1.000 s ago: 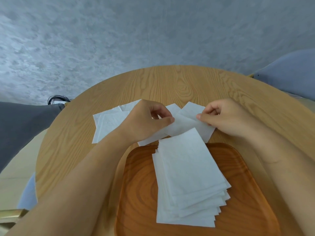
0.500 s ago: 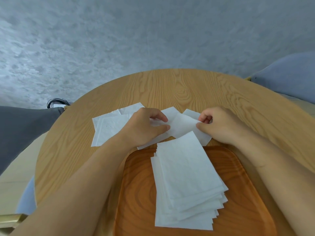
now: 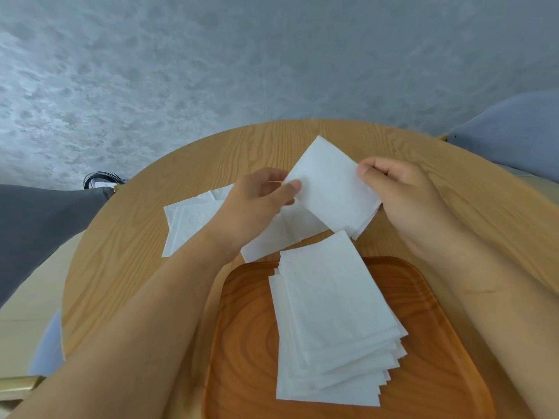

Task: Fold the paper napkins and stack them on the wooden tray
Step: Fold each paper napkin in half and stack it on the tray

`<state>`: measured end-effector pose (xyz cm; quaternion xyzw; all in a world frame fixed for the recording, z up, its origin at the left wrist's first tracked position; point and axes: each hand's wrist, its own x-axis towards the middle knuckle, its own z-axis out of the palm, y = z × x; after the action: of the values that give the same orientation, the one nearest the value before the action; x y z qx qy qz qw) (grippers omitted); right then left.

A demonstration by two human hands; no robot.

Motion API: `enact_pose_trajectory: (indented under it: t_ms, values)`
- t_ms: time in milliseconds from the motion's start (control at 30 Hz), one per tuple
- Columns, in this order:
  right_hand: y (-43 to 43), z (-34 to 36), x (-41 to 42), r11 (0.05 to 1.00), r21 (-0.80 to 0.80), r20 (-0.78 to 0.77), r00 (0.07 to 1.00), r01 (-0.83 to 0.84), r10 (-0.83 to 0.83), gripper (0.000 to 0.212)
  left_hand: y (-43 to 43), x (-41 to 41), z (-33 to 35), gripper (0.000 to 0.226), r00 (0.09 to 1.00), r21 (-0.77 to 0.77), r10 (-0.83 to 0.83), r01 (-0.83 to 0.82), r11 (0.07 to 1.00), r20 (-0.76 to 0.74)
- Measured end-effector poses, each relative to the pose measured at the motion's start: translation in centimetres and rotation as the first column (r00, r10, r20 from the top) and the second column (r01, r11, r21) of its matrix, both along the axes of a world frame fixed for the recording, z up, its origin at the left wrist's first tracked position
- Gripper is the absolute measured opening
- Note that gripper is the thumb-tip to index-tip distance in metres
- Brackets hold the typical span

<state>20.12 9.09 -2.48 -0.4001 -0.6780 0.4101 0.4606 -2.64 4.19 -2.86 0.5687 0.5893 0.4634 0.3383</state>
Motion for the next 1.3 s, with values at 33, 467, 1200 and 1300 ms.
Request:
enact_pose_trajectory:
  t_ms: [33,467,1200,1300]
  values:
    - [-0.1,0.0,-0.1,0.999,-0.036,-0.061,0.998,-0.026,0.024,0.027,-0.2,0.0,0.3,0.030,0.997,-0.012,-0.031,0.032,0.999,0.069]
    - [-0.3,-0.4,-0.6,0.999,-0.035,-0.036,0.999,-0.032,0.030,0.011,-1.0,-0.1,1.2,0.020,0.973,0.077,-0.031,0.014,0.997,0.227]
    - [-0.7,0.2,-0.6,0.990,-0.128,-0.173,0.985,-0.051,0.029,0.016,-1.7,0.7,2.1,0.039,0.890,-0.048,0.059,-0.041,0.998,0.451]
    - [-0.8,0.2,-0.7,0.987,-0.148,-0.193,0.981,-0.063,0.034,0.014,-1.7,0.7,2.1,0.039,0.878,-0.059,0.056,-0.032,0.998,0.475]
